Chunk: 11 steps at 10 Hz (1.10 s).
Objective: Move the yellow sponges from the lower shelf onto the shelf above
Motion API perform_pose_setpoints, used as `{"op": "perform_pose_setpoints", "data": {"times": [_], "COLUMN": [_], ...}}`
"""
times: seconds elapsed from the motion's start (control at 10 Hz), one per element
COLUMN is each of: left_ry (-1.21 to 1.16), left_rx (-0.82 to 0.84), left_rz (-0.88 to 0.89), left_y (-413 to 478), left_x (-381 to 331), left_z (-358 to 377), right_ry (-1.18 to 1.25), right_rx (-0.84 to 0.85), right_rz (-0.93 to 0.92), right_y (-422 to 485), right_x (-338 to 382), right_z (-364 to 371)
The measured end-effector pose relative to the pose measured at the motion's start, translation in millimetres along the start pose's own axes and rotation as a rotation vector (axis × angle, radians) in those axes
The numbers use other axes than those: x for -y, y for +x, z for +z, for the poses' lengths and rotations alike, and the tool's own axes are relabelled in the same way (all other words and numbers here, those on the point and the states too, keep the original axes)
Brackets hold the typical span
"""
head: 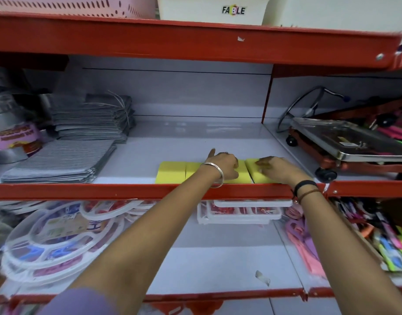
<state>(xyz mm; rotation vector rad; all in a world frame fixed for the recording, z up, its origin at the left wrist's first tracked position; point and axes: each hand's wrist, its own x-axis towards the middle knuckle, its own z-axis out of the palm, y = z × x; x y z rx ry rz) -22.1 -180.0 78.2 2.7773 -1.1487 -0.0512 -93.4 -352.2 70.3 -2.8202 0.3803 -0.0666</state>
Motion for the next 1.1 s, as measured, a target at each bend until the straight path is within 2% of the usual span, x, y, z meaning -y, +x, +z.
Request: {"op": "perform_pose_setpoints", "data": {"times": [0.2,0.3,0.4,0.5,0.6,0.9,1.0,1.1], "left_ry": [0.039,-0.067,-0.177,-0.163,-0.200,-0.220,-0.245,-0.255], "left_rx": [-0.039,-0.066,-0.151,-0.180,-0.188,-0.212,-0.203,-0.268], "left_rz": [-0.006,0.000,-0.048,-0.135,-0.155,-0.111,-0.106,-0.104], "left_y": [-23,-32,-47,-64,-81,-98,-103,-114], "left_x": [12,18,40,73,89,79,80,76], "left_z": [1,0,-8,-10,-7,-4,-3,-7], "right_ry": [0.049,0.059,0.099,0.155,0.157,0.126,0.135,0.176], "right_rx": [-0.012,-0.022,-0.058,-0.070,-0.015,0.040,0.029,-0.110], "right_rz": [-0.054,-0.038,-0.028,-0.062,-0.104,-0.075,-0.052,-0.055], "right_y": [-15,-20,-23,-27,-28,-31,-35,-45], "right_x": [23,33,38,47,55,70,72,83], "right_z": [6,8,11,14,20,27,31,26]}}
